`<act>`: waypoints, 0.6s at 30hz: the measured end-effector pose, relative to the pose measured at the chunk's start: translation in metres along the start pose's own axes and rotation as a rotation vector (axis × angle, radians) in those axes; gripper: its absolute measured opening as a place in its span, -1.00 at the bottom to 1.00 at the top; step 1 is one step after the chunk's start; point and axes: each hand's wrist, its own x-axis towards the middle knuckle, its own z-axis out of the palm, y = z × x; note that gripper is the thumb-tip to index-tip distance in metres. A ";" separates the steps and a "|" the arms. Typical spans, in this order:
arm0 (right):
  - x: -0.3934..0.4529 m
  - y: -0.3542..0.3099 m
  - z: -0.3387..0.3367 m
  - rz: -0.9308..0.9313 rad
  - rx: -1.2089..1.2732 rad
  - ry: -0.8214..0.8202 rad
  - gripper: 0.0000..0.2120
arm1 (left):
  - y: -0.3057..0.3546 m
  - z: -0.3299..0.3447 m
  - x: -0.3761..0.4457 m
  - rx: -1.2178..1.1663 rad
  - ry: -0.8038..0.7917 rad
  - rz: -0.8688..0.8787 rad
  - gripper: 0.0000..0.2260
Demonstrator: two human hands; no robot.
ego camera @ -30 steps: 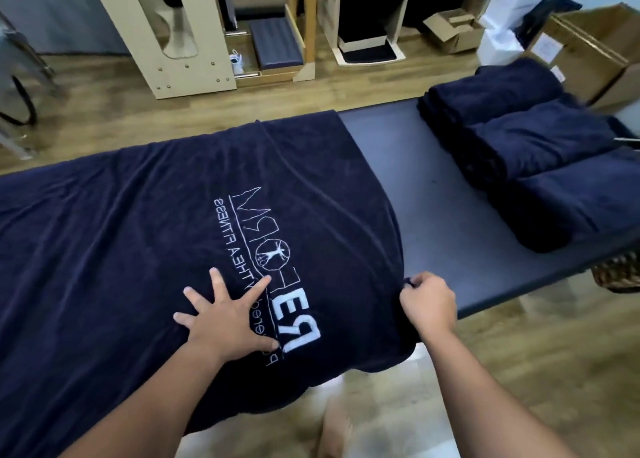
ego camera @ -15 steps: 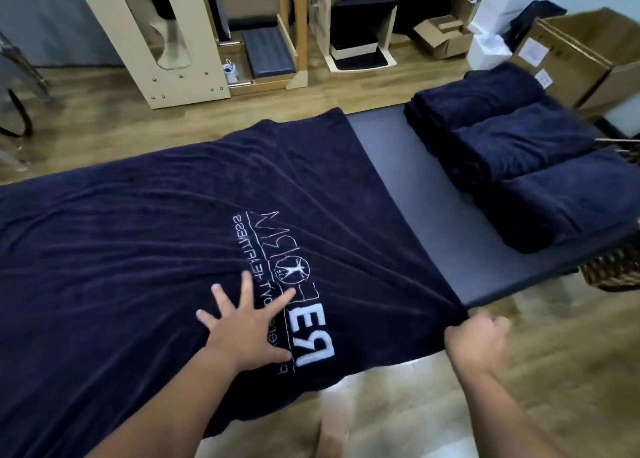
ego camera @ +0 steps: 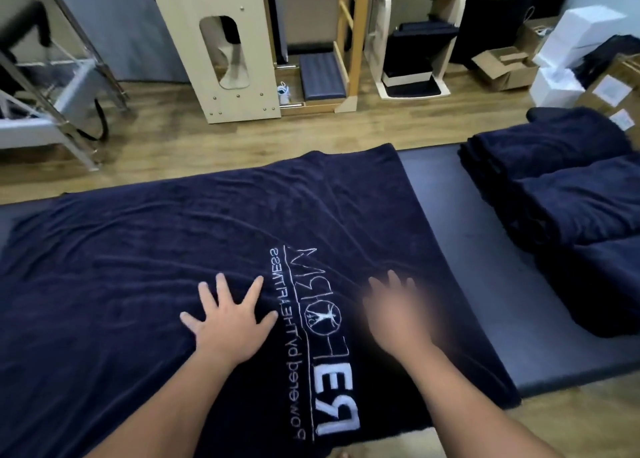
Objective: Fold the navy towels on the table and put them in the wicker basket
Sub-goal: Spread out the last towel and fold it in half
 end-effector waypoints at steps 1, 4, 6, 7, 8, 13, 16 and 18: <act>0.014 -0.003 -0.003 0.008 0.007 -0.011 -0.50 | -0.004 -0.005 0.013 -0.018 -0.048 -0.023 -0.33; 0.051 -0.011 -0.014 0.028 -0.015 -0.025 -0.53 | -0.008 -0.020 0.053 -0.088 -0.113 -0.062 -0.36; 0.073 -0.021 -0.023 0.058 -0.022 0.005 -0.57 | -0.002 -0.027 0.079 -0.093 -0.079 -0.065 -0.33; 0.082 -0.025 -0.028 0.070 -0.046 0.048 -0.60 | 0.003 -0.030 0.088 -0.072 -0.032 -0.072 -0.30; 0.093 -0.031 -0.033 0.079 -0.085 0.119 -0.64 | 0.008 -0.035 0.099 -0.058 0.044 -0.092 -0.28; 0.156 -0.048 -0.068 0.096 -0.039 0.316 -0.59 | 0.001 -0.067 0.162 -0.236 0.213 -0.105 -0.48; 0.197 -0.058 -0.088 0.152 -0.087 0.136 -0.55 | -0.005 -0.078 0.188 -0.271 0.203 -0.029 -0.79; 0.212 -0.062 -0.091 0.121 -0.117 0.168 -0.73 | -0.002 -0.079 0.196 -0.265 0.253 -0.007 -0.90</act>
